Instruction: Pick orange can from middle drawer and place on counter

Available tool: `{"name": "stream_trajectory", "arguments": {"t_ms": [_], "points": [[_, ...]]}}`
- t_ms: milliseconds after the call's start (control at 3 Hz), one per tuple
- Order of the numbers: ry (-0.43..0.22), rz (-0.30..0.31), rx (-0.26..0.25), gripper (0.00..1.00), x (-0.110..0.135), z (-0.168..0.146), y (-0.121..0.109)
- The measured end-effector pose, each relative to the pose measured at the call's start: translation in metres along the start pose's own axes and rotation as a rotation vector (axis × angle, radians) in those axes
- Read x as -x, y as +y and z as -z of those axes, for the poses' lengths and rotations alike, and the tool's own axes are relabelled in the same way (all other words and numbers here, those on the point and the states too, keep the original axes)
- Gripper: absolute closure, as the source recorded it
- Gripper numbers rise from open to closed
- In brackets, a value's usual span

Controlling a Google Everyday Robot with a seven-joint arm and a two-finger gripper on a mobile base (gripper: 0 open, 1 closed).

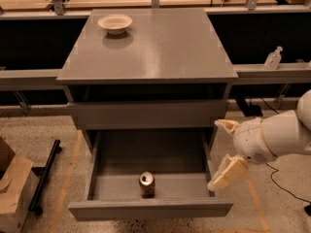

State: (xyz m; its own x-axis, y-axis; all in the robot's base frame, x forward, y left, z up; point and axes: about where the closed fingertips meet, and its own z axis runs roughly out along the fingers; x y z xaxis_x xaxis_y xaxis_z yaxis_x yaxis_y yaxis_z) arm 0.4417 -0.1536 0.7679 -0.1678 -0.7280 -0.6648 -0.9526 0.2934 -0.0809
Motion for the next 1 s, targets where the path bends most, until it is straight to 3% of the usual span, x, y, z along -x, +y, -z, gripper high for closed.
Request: {"name": "stream_trajectory", "arguments": {"t_ms": [333, 667, 1000], "points": [[-0.048, 0.001, -0.017, 0.00, -0.006, -0.039, -0.009], [-0.085, -0.009, -0.063, 0.00, -0.019, -0.089, -0.034], [-0.119, -0.040, -0.067, 0.00, -0.032, -0.146, -0.060]]}}
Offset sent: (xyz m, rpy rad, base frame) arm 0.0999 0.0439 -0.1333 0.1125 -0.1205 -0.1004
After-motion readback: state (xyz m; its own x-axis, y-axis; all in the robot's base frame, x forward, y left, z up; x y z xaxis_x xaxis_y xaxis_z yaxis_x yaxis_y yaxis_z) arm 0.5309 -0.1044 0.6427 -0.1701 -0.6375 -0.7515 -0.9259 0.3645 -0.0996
